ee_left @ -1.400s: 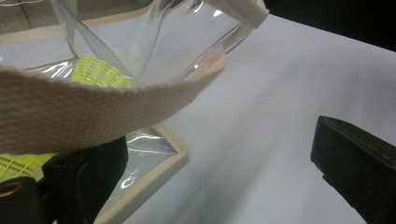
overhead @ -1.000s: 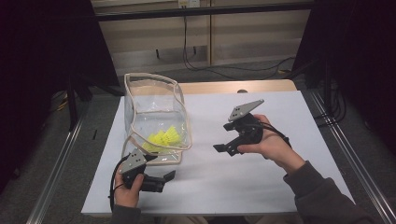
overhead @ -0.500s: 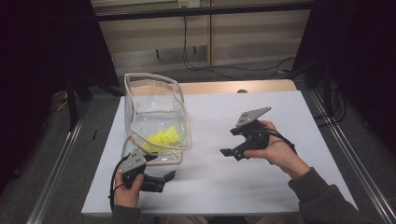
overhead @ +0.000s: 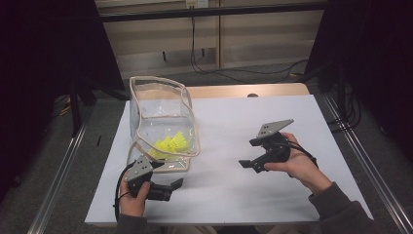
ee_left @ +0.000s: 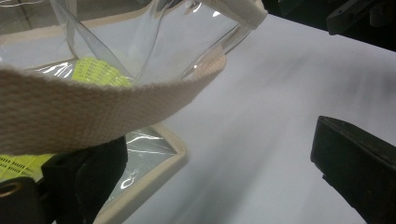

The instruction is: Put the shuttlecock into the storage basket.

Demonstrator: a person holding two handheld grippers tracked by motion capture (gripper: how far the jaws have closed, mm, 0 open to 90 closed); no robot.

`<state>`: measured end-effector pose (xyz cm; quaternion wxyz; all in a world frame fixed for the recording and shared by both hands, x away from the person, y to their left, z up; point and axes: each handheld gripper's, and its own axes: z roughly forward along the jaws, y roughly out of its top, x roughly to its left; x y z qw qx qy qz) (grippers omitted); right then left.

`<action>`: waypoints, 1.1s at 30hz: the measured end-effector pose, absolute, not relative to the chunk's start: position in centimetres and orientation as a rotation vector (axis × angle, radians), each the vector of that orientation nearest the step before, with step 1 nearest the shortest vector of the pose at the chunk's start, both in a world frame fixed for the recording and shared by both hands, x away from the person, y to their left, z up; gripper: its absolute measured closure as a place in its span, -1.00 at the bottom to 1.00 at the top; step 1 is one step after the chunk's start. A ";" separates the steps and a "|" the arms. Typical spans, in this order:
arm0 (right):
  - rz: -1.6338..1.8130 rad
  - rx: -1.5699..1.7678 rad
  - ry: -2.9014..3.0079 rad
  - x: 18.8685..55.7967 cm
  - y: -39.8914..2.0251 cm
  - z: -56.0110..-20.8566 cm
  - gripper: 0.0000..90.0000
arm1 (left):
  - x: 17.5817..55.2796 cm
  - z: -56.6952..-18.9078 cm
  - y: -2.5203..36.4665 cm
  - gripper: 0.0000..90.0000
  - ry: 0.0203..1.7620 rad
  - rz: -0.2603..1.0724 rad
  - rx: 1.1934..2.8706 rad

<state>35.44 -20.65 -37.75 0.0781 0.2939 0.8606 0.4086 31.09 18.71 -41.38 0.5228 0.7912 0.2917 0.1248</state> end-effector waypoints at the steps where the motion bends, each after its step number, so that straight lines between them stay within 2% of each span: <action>1: 1.226 0.876 2.573 35.4 -20.8 -37.9 -0.69 | 31.1 -41.4 18.7 -0.92 0.698 0.299 1.894; 33: 1.214 0.961 2.525 34.0 -24.7 -40.6 -0.69 | 31.1 -41.4 18.6 -0.92 0.698 0.303 1.892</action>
